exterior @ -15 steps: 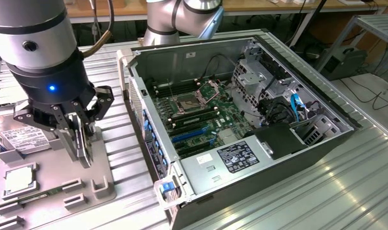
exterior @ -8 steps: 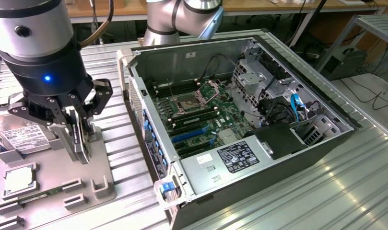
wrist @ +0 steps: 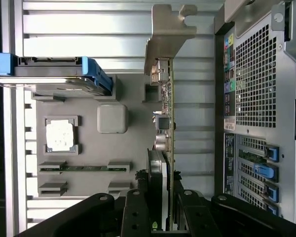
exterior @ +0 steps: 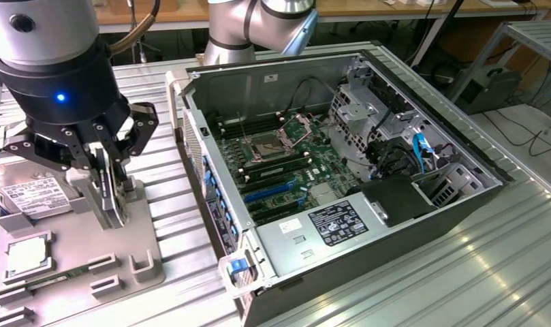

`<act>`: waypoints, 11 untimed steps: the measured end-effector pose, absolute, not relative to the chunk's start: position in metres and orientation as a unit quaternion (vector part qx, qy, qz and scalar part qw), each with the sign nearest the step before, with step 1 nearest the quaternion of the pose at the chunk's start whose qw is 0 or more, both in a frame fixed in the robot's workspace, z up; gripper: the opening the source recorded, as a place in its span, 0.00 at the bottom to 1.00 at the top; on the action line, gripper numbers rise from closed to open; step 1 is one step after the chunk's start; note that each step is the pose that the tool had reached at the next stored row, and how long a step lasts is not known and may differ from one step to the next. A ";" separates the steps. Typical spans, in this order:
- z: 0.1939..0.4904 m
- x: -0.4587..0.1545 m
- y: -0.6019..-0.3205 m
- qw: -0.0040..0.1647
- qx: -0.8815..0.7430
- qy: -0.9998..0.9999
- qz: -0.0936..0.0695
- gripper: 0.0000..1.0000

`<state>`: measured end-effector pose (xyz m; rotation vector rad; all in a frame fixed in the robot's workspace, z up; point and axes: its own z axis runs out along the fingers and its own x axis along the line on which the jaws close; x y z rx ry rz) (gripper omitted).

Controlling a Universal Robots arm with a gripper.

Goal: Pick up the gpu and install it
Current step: 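Pick up the gpu and move the gpu toward the slot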

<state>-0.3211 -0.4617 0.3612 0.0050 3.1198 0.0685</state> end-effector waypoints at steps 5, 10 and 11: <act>0.371 -0.321 -0.462 0.011 0.002 1.000 0.022 0.28; 0.379 -0.321 -0.462 0.011 0.002 1.000 0.022 0.28; 0.380 -0.321 -0.462 0.011 0.002 1.000 0.022 0.28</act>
